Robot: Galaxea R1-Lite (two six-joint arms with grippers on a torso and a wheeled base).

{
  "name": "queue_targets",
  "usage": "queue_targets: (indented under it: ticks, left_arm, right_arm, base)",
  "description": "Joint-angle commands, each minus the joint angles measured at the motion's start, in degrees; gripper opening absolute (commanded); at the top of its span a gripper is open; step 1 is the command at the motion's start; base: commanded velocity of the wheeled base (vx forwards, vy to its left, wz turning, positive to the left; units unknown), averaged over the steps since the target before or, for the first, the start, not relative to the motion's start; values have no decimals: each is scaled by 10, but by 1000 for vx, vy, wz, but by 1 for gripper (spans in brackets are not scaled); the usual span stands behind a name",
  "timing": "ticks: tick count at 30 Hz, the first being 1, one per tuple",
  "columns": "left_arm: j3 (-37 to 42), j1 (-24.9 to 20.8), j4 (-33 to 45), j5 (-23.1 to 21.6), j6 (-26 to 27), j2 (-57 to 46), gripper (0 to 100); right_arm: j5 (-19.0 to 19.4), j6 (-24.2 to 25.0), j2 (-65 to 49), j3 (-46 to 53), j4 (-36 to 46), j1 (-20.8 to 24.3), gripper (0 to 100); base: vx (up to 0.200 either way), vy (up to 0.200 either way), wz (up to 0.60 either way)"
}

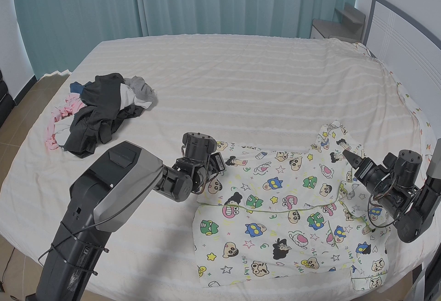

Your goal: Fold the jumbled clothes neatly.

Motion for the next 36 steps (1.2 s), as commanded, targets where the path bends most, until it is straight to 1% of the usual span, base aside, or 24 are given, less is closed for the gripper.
queue_targets:
  ticks: [1, 5, 10, 13, 17, 25, 31, 36]
  left_arm:
    - [7, 7, -2, 9, -6, -16, 0]
    - [29, 11, -14, 18, -10, -21, 0]
    - [61, 16, -61, 18, -10, -26, 0]
    - [67, 21, -76, 20, -10, -27, 0]
    - [67, 24, -78, 33, -10, -26, 0]
    - [67, 37, -78, 42, -11, -26, 0]
    - [66, 44, -79, 43, -11, -26, 0]
    - [66, 50, -79, 43, -26, -27, 0]
  right_arm:
    - [0, 0, -2, 0, 0, 1, 100]
    - [0, 1, -1, 0, 0, 0, 100]
    - [0, 1, -1, 0, 0, 1, 100]
    - [0, 1, -3, 0, 0, 1, 100]
    - [-1, 1, -4, 1, 0, 1, 100]
    - [-1, 0, -6, 0, 0, 1, 100]
    - [-1, 1, -6, 0, 0, 1, 100]
    - [-1, 0, -6, 0, 0, 1, 100]
  base:
    - [0, 0, 0]
    - [0, 0, 0]
    - [0, 0, 0]
    - [0, 0, 0]
    - [0, 0, 0]
    - [0, 0, 0]
    - [0, 0, 0]
    - [0, 0, 0]
